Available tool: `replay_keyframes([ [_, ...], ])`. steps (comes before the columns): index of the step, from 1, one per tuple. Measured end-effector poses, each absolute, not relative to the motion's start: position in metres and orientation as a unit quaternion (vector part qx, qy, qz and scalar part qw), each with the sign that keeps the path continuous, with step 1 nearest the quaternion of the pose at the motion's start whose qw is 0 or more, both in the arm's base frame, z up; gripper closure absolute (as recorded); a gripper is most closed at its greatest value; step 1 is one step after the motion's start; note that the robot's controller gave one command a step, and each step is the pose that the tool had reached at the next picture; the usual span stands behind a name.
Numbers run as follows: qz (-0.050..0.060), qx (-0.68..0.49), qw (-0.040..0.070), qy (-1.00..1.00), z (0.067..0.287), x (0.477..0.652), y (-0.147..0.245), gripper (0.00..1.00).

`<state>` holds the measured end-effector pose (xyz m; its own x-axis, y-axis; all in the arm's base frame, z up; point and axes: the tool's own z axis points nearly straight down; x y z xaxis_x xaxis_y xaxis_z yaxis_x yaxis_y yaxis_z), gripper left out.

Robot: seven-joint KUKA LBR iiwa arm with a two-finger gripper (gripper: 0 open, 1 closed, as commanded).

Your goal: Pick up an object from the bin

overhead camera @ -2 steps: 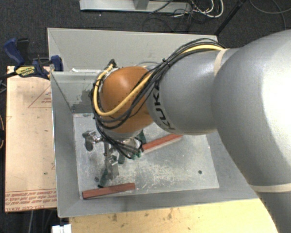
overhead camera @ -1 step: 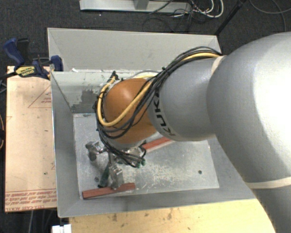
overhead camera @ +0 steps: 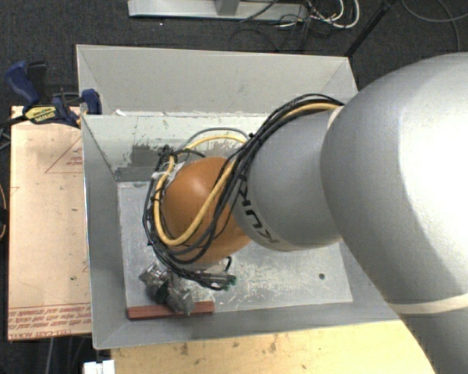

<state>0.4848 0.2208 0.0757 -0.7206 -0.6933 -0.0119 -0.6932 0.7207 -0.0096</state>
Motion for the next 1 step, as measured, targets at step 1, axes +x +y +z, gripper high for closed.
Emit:
replay_keyframes([
  [1,-0.002,-0.374,0.007,0.928,0.0757,0.4847,0.2209,1.00],
])
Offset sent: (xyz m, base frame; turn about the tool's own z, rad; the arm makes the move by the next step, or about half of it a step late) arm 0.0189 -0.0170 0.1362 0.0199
